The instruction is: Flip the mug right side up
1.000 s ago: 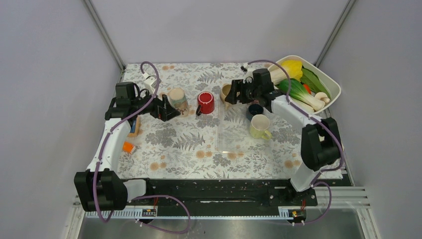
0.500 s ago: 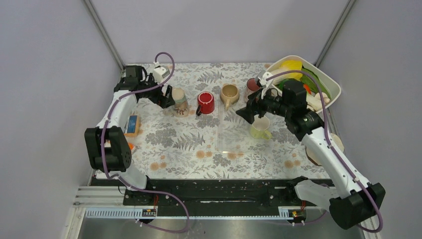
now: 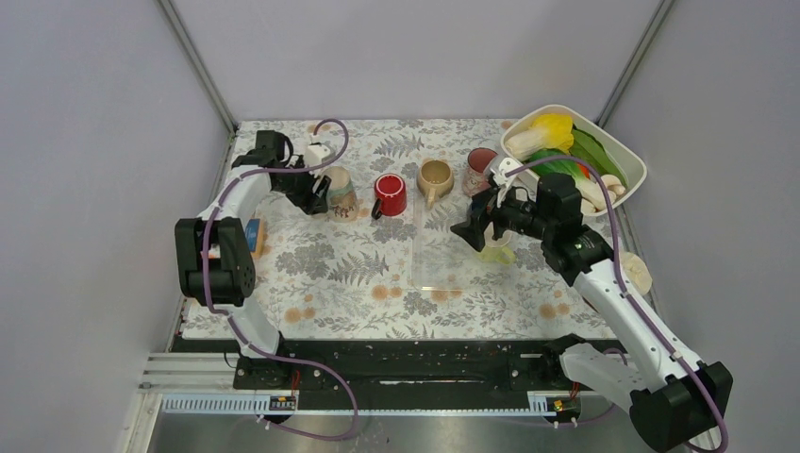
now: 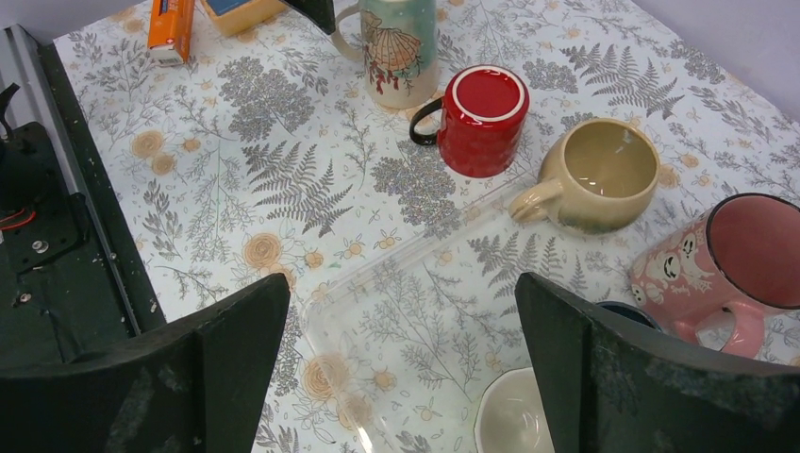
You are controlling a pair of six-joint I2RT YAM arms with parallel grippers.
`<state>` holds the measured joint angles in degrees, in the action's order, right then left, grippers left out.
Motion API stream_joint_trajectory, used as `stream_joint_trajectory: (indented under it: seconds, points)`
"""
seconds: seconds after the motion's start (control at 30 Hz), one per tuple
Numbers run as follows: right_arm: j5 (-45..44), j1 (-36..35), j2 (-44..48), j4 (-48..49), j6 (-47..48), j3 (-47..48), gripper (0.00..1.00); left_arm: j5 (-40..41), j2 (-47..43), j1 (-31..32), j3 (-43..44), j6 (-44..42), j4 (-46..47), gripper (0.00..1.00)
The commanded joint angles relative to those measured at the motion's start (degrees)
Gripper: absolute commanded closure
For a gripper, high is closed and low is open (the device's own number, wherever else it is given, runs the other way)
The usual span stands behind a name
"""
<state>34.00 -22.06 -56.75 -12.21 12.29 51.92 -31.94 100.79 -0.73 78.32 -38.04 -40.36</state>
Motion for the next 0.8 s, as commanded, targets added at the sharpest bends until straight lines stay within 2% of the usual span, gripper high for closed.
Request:
stream_joint_trajectory:
  seconds: [0.0, 0.27, 0.4, 0.5, 0.6, 0.7, 0.77]
  points:
    - [1.05, 0.00, 0.23, 4.24, 0.85, -1.12, 0.01, 3.22, 0.65, 0.97, -0.75, -1.99, 4.81, 0.33]
    - [2.80, 0.74, 1.62, 6.04, 0.37, -3.01, 0.01, 5.41, 3.35, 2.49, -0.05, -3.42, 6.49, 0.35]
    - [3.26, 1.19, 1.70, 6.83, 0.20, -3.89, 0.01, 3.24, 3.88, 2.49, 0.58, -3.74, 6.38, 0.45]
    - [3.46, 1.46, 1.56, 7.21, -0.04, -4.19, 0.01, 2.16, 3.80, 2.78, 0.71, -3.79, 6.16, 0.56]
    - [3.68, 1.59, 1.23, 7.43, -0.19, -4.37, 0.01, 2.59, 3.56, 3.30, 0.78, -3.35, 6.12, 0.72]
    - [3.96, 1.52, 0.89, 7.66, -0.53, -4.37, 0.01, 2.90, 2.86, 3.71, 0.74, -2.35, 5.74, 0.98]
    - [4.19, 1.58, 0.73, 8.00, -0.94, -4.41, 0.01, 3.02, 2.07, 3.80, 0.78, -0.84, 5.70, 1.00]
